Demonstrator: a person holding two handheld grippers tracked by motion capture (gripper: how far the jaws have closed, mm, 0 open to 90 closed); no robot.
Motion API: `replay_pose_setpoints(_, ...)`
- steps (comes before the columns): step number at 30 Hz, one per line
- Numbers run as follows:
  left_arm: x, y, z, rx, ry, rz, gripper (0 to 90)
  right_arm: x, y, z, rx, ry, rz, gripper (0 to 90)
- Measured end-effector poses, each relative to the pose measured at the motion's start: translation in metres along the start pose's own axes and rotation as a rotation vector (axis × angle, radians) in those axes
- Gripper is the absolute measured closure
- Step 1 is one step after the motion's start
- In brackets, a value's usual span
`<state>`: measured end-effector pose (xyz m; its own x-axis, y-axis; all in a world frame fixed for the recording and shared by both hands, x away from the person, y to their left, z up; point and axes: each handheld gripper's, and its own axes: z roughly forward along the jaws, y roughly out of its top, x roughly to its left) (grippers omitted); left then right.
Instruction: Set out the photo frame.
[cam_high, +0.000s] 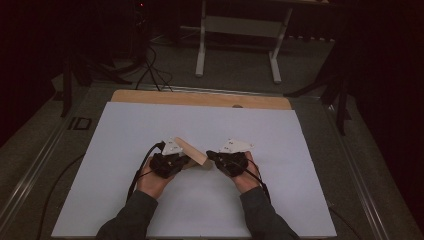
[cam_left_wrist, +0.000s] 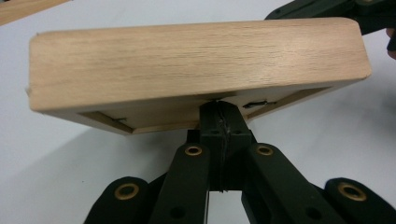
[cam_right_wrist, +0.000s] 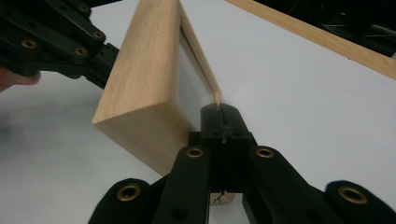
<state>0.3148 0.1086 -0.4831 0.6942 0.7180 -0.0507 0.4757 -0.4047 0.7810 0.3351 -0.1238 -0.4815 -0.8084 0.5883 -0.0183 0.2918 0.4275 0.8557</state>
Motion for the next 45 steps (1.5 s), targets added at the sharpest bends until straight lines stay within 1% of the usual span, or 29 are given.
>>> replay_pose_setpoints(4, 0.000, 0.000, 0.001, -0.002, 0.004, -0.006, 89.6, 0.002, 0.000, 0.000, 0.003, 0.009, -0.008, 89.9)
replay_pose_setpoints(7, 0.000, 0.000, 0.002, 0.006, 0.003, 0.000, 89.6, 0.003, -0.001, 0.001, 0.005, 0.012, -0.011, 89.9)
replay_pose_setpoints(16, 0.001, 0.000, 0.005, 0.012, 0.004, -0.004, 89.7, 0.006, -0.001, 0.001, 0.010, 0.024, -0.017, 89.9)
replay_pose_setpoints(23, 0.002, 0.000, 0.008, 0.020, 0.006, -0.006, 89.7, 0.007, -0.006, 0.002, 0.031, 0.033, -0.019, 89.9)
replay_pose_setpoints(32, 0.005, 0.000, 0.009, 0.023, 0.014, -0.010, 89.7, 0.010, -0.009, 0.004, 0.041, 0.049, -0.024, 89.9)
replay_pose_setpoints(45, 0.013, -0.001, 0.011, 0.008, 0.009, -0.041, 89.7, 0.018, -0.009, 0.008, 0.049, 0.065, -0.037, 89.9)
